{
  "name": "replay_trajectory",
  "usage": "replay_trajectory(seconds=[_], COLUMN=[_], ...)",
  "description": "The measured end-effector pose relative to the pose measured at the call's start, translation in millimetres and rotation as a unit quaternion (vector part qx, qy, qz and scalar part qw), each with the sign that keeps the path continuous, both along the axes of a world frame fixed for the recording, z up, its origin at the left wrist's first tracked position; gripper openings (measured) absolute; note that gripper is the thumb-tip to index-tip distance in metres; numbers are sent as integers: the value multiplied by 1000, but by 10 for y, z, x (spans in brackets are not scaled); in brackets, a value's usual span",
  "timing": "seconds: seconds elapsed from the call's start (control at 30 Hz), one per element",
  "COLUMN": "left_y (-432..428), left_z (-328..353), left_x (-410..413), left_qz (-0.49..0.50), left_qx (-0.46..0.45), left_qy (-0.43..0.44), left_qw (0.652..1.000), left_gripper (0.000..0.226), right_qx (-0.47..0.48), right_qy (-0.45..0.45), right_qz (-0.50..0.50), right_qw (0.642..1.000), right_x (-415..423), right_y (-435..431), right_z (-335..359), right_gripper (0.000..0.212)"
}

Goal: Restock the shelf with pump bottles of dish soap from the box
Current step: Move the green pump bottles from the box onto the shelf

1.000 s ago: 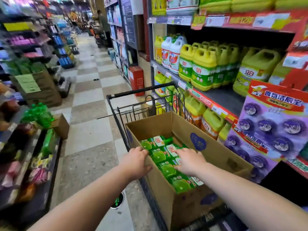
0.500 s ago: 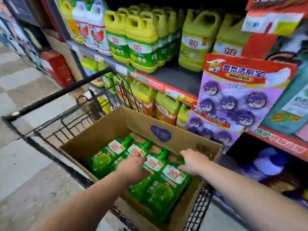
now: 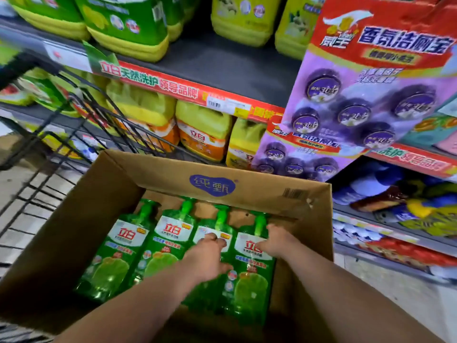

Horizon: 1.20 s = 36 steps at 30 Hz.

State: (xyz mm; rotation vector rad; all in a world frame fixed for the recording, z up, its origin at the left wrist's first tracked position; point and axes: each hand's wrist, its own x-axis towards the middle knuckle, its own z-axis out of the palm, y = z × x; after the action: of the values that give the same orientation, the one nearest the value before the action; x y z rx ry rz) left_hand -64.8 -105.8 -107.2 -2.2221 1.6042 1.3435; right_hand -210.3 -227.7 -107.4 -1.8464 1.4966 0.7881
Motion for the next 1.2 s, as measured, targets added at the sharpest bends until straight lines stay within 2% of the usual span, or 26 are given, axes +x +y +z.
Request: replay_trajectory(seconds=[0.17, 0.23, 0.37, 0.5, 0.63, 0.93, 1.07, 1.2], left_y=[-57, -41, -6, 49, 119, 109, 108, 99], left_z=[-297, -401, -587, -693, -735, -717, -685, -660], left_x=[-36, -14, 45, 32, 10, 7, 26, 58], left_qz=[-38, -38, -68, -88, -116, -129, -127, -114], left_qx=[44, 41, 25, 36, 55, 63, 68, 71], left_qy=[23, 34, 13, 8, 1, -3, 5, 19], left_qw=[998, 998, 997, 995, 992, 990, 990, 991], left_gripper=[82, 83, 84, 90, 98, 113, 113, 111], right_qx=[-11, -14, -14, -17, -1, 125, 151, 113], right_qy=[-9, -21, -58, -82, -75, -92, -115, -154], right_qz=[-144, -193, -272, -294, -299, -402, -427, -448], right_qw=[989, 981, 960, 952, 951, 903, 884, 873], right_x=[10, 22, 26, -28, -48, -148, -130, -121], right_y=[-35, -58, -83, -103, -104, 126, 161, 229], right_z=[-362, -499, -743, -806, -758, -729, -697, -587], right_gripper=[74, 79, 76, 69, 71, 102, 101, 92])
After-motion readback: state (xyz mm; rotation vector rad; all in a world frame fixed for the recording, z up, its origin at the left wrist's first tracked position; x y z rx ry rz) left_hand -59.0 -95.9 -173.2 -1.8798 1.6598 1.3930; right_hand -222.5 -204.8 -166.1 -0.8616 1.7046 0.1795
